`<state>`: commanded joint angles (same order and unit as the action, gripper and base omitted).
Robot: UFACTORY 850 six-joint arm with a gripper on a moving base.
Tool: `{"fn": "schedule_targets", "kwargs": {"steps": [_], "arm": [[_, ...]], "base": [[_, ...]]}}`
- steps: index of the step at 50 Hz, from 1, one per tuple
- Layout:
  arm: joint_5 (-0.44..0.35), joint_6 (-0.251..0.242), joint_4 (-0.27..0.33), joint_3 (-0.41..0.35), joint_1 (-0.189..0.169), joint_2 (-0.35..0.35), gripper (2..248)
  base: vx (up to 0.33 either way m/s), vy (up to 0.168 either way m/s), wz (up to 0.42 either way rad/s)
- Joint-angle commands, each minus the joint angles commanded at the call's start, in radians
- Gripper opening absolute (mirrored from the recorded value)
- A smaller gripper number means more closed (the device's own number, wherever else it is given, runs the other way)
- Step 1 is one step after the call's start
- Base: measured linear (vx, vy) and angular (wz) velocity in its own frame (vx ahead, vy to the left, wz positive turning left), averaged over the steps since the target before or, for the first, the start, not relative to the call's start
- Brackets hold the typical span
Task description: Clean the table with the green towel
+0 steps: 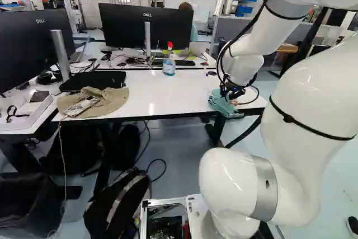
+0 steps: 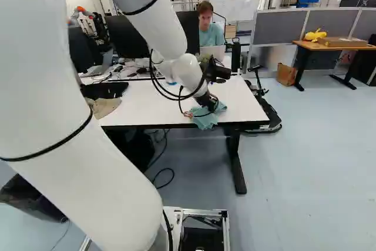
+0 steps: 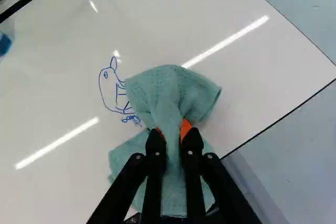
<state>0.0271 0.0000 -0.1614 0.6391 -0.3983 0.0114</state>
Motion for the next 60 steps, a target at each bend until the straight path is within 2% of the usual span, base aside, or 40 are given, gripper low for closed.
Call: {"fn": "schedule_targets", "kwargs": {"steps": [9,20,60], "arm": [[0.0,0.0,0.0,0.04,-0.018,0.038,46],[0.0,0.0,0.0,0.091,-0.007,0.086,46],[0.0,0.0,0.0,0.252,0.093,0.228,46]], "base": [[0.0,0.0,0.0],[0.0,0.0,0.0],[0.0,0.0,0.0]]}}
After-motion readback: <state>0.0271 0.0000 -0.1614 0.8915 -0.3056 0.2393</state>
